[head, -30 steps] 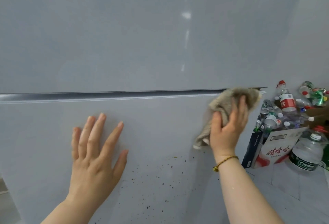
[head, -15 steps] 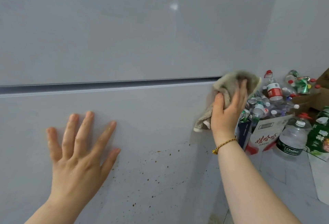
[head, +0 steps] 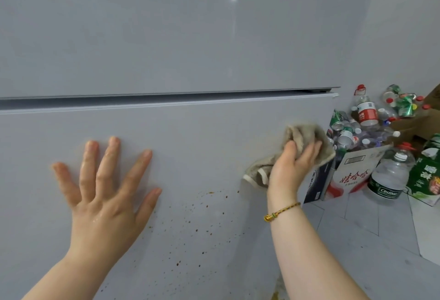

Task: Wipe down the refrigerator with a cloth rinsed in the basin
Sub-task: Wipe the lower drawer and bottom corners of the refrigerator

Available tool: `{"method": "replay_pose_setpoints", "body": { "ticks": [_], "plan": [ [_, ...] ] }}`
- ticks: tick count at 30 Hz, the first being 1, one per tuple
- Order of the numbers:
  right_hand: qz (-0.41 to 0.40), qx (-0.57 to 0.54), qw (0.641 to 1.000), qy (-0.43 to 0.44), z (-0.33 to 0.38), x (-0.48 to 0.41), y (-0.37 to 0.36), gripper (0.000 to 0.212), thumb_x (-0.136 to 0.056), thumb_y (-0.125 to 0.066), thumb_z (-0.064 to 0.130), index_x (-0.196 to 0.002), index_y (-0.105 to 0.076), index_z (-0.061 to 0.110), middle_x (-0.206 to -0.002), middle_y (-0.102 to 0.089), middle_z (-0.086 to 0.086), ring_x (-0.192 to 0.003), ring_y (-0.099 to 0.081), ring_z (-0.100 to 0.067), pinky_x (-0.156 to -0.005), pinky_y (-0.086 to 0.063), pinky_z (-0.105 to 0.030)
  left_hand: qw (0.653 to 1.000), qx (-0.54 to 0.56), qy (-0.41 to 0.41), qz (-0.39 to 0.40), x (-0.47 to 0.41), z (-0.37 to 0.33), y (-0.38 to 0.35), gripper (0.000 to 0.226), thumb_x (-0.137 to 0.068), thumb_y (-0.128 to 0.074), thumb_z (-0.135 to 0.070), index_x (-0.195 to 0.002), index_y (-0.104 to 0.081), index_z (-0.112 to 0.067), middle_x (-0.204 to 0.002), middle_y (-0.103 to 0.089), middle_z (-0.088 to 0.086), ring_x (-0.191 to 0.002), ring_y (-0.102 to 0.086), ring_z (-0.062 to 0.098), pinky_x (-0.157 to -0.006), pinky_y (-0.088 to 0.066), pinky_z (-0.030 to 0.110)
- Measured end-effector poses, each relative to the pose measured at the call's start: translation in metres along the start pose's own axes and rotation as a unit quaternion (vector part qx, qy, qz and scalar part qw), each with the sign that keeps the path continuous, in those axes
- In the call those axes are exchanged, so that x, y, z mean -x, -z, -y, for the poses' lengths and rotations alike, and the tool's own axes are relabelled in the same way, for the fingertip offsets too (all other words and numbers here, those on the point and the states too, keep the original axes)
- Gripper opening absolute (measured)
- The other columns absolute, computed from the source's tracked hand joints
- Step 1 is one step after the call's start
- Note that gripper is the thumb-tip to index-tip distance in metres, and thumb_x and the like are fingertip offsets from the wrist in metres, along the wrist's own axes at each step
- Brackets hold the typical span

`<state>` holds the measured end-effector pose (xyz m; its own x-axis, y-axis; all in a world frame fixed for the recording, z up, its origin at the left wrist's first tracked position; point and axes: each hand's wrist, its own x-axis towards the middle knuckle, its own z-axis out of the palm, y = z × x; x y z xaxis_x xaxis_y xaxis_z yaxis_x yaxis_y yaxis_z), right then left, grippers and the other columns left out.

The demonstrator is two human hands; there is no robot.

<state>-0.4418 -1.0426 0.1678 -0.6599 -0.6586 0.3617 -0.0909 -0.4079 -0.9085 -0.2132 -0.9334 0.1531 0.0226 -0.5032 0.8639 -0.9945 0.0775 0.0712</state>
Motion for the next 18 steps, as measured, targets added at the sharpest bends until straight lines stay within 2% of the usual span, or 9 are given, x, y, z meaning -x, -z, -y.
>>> {"method": "replay_pose_setpoints", "body": {
  "ticks": [3,5,7,9,12,14,15,17,18],
  "plan": [
    [0.030,0.035,0.993,0.113,0.003,0.025,-0.010,0.066,-0.080,-0.036,0.038,-0.142,-0.025,0.017,-0.152,-0.008,0.005,-0.141,-0.004,-0.015,-0.114,-0.002,-0.032,1.000,-0.004,0.004,-0.005,0.000,-0.001,-0.002,0.051,-0.091,-0.022,-0.057,-0.123,-0.042,-0.023,-0.137,-0.023,0.014,-0.141,0.013,0.008,-0.090,-0.022,0.078],
    [0.034,0.050,0.988,0.143,-0.020,0.048,-0.011,0.063,-0.077,-0.033,0.040,-0.137,-0.025,0.021,-0.145,-0.008,0.009,-0.137,-0.007,-0.015,-0.114,-0.004,-0.034,1.000,-0.002,0.007,0.001,0.001,-0.001,-0.003,0.052,-0.091,-0.021,-0.058,-0.124,-0.042,-0.024,-0.138,-0.021,0.014,-0.142,0.011,0.010,-0.088,-0.024,0.079],
    [0.020,0.050,0.997,0.060,-0.048,0.073,-0.006,0.073,-0.073,-0.031,0.044,-0.140,-0.025,0.014,-0.145,-0.007,0.009,-0.140,-0.009,-0.019,-0.117,-0.007,-0.040,1.000,0.001,0.005,0.006,0.003,0.002,-0.002,0.052,-0.090,-0.021,-0.058,-0.125,-0.041,-0.024,-0.139,-0.020,0.013,-0.141,0.014,0.007,-0.083,-0.030,0.079],
    [0.005,0.036,0.997,-0.073,-0.064,0.099,0.000,0.078,-0.077,-0.037,0.044,-0.144,-0.021,0.008,-0.152,-0.007,0.003,-0.142,-0.008,-0.021,-0.117,-0.010,-0.042,1.000,0.004,0.006,0.013,0.004,0.004,-0.002,0.053,-0.090,-0.021,-0.059,-0.126,-0.040,-0.025,-0.141,-0.019,0.013,-0.140,0.016,0.005,-0.082,-0.031,0.078],
    [-0.037,-0.027,0.975,-0.215,-0.060,0.109,-0.005,0.056,-0.095,-0.038,0.017,-0.146,-0.017,0.010,-0.155,-0.009,-0.004,-0.142,-0.010,-0.021,-0.117,-0.011,-0.034,1.000,-0.004,-0.006,0.013,0.005,0.005,-0.001,0.054,-0.090,-0.020,-0.058,-0.128,-0.038,-0.025,-0.142,-0.017,0.012,-0.140,0.016,0.006,-0.093,-0.021,0.077],
    [-0.080,-0.070,0.969,-0.225,-0.050,0.096,-0.011,0.055,-0.091,-0.039,0.019,-0.143,-0.026,0.010,-0.152,-0.020,-0.009,-0.140,-0.020,-0.025,-0.117,-0.016,-0.039,1.000,-0.013,-0.024,0.015,0.006,0.007,0.000,0.054,-0.091,-0.018,-0.057,-0.128,-0.039,-0.025,-0.143,-0.016,0.012,-0.141,0.016,0.008,-0.108,0.000,0.061],
    [-0.087,-0.081,0.970,-0.213,-0.041,0.089,-0.015,0.058,-0.087,-0.039,0.022,-0.142,-0.029,0.008,-0.151,-0.024,-0.011,-0.139,-0.023,-0.027,-0.117,-0.018,-0.039,0.999,-0.011,-0.028,0.020,0.006,0.007,0.001,0.054,-0.091,-0.017,-0.057,-0.128,-0.039,-0.025,-0.143,-0.016,0.012,-0.141,0.016,0.008,-0.110,0.008,0.052],
    [-0.055,-0.054,0.985,-0.153,-0.016,0.090,-0.025,0.061,-0.084,-0.039,0.023,-0.141,-0.029,0.004,-0.152,-0.019,-0.013,-0.141,-0.016,-0.027,-0.116,-0.010,-0.028,0.999,0.000,-0.027,0.031,0.006,0.008,0.006,0.054,-0.091,-0.016,-0.057,-0.129,-0.038,-0.025,-0.143,-0.018,0.012,-0.141,0.015,0.007,-0.111,0.015,0.041],
    [-0.028,-0.032,0.996,-0.084,-0.005,0.097,-0.030,0.063,-0.083,-0.038,0.025,-0.141,-0.029,0.006,-0.153,-0.015,-0.010,-0.142,-0.012,-0.024,-0.112,-0.006,-0.025,0.999,0.008,-0.025,0.033,0.006,0.008,0.007,0.054,-0.092,-0.016,-0.056,-0.129,-0.038,-0.024,-0.143,-0.019,0.012,-0.141,0.015,0.006,-0.111,0.015,0.040]
  ]
}}
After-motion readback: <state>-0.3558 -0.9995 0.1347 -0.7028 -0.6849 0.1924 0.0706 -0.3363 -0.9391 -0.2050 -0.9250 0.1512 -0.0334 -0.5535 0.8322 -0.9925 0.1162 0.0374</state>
